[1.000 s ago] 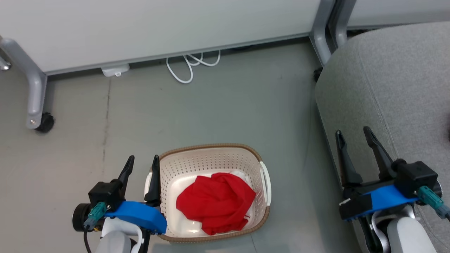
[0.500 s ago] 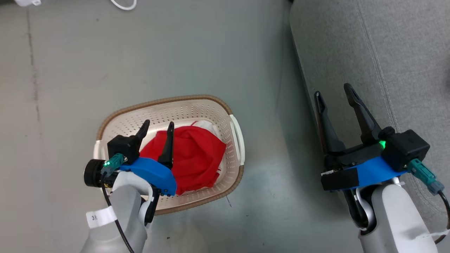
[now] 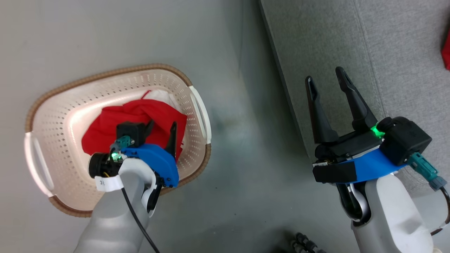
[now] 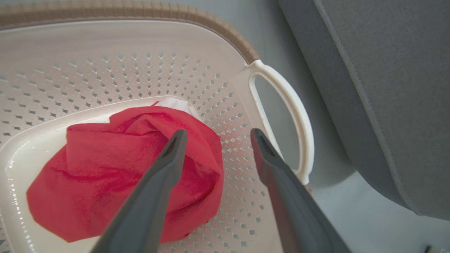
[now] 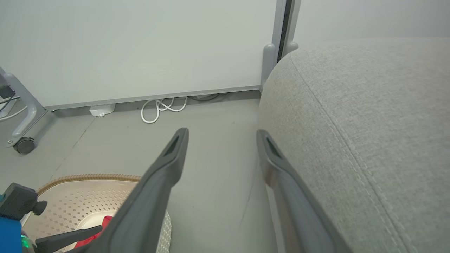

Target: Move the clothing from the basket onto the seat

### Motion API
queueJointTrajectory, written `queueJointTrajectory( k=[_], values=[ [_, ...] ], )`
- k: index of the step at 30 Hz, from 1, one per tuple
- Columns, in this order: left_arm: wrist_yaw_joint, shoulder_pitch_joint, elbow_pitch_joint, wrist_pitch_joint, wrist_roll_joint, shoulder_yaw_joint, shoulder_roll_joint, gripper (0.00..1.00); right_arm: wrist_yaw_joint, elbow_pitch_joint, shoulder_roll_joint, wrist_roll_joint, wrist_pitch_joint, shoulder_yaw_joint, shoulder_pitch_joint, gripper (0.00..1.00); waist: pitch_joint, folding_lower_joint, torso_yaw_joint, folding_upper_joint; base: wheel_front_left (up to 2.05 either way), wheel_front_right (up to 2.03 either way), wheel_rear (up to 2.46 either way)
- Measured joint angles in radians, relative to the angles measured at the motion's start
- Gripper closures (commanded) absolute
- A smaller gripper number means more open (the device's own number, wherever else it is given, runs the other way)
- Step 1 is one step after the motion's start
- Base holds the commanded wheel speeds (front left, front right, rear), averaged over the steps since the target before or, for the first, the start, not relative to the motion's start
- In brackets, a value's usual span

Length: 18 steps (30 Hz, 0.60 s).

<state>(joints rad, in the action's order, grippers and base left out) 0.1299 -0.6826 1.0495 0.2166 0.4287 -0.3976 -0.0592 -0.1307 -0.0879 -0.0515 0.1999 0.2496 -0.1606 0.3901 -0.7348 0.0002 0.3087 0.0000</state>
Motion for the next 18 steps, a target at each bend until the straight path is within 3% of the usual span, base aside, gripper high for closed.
queueJointTrajectory(
  k=[9, 18],
  values=[
    [0.0, -0.071, 0.075, -0.042, 0.066, -0.11, 0.004, 0.0, 0.0, 0.029, 0.0, 0.005, 0.01, -0.005, 0.017, 0.0, -0.11, 0.0, 0.013, 0.0, 0.0, 0.0, 0.0],
    [0.0, -0.109, 0.121, -0.063, 0.106, -0.18, 0.002, 0.0, 0.0, 0.049, 0.0, 0.016, 0.012, -0.022, 0.025, 0.0, -0.145, -0.0001, 0.023, 0.0, 0.0, 0.0, 0.0]
  ],
)
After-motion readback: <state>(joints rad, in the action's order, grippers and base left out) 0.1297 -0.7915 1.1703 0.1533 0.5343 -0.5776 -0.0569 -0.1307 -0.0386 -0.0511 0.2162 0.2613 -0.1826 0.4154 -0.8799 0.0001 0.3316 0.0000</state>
